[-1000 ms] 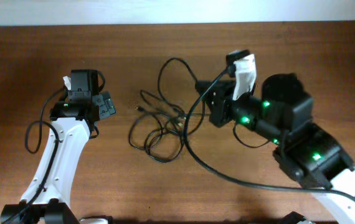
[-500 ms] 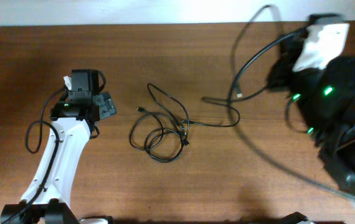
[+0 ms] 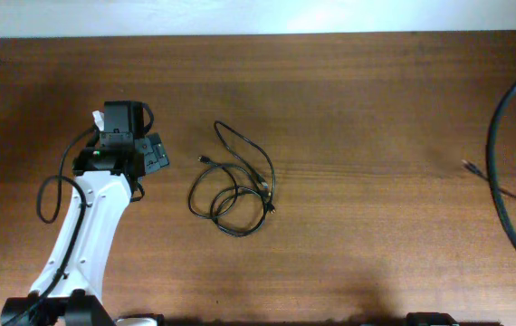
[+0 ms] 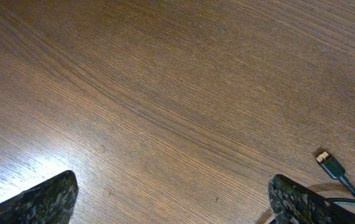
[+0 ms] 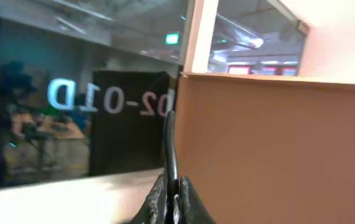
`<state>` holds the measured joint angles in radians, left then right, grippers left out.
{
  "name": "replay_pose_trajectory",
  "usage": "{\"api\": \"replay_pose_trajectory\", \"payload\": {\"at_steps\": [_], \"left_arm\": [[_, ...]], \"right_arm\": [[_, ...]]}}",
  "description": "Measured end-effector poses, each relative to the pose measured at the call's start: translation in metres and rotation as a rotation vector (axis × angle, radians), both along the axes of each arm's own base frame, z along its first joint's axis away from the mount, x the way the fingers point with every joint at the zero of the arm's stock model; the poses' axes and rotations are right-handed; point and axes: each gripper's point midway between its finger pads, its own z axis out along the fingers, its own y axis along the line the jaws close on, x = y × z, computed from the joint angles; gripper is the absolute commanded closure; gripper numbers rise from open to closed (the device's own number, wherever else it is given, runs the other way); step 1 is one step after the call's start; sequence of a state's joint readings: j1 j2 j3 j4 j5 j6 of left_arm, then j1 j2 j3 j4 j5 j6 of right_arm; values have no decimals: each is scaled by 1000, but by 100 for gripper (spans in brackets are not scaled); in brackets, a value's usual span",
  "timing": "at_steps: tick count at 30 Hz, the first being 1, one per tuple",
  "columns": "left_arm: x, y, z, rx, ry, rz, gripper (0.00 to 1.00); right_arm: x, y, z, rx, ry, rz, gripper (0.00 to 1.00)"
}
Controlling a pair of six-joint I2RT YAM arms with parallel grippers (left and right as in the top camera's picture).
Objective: Untangle cables
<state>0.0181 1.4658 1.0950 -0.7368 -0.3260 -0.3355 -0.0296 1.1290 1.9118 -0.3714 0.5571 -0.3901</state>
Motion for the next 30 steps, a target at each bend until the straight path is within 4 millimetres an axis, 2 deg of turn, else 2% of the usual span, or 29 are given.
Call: {"api": "replay_pose_trajectory", "payload": {"at_steps": [3,6,8,9,11,14,15,16,17,20,22,24,27,29,30], "left_arm": [[0,0,0,0,0,0,1],[0,0,0,0,0,0,1],[0,0,0,0,0,0,1],[0,0,0,0,0,0,1],[0,0,0,0,0,0,1],[0,0,0,0,0,0,1],[0,0,0,0,0,0,1],[0,0,0,0,1,0,1],[0,0,0,0,0,0,1],[0,0,0,0,0,0,1],[0,0,0,0,0,0,1],[0,0,0,0,0,0,1],[0,0,0,0,0,0,1],[0,0,0,0,0,0,1],[0,0,0,0,0,0,1]], "right_arm": [[24,-17,-10,-97,127,-164,96],[82,-44,-46,-150,320,-303,96],[107,-63,-69,-153,401,-350,96],[110,-70,-72,-143,400,-363,96],[118,-97,-88,-90,411,-412,96],[133,-132,-125,3,459,-436,96],[139,-153,-149,65,493,-429,96],[140,-159,-156,83,503,-427,96],[144,-172,-180,148,541,-399,96],[138,-226,-247,344,618,-390,96],[142,-234,-271,421,643,-309,96],[149,-234,-290,470,673,-248,96],[178,-216,-334,551,759,-61,96],[190,-204,-380,641,853,36,96],[192,-199,-413,707,925,71,96]]}}
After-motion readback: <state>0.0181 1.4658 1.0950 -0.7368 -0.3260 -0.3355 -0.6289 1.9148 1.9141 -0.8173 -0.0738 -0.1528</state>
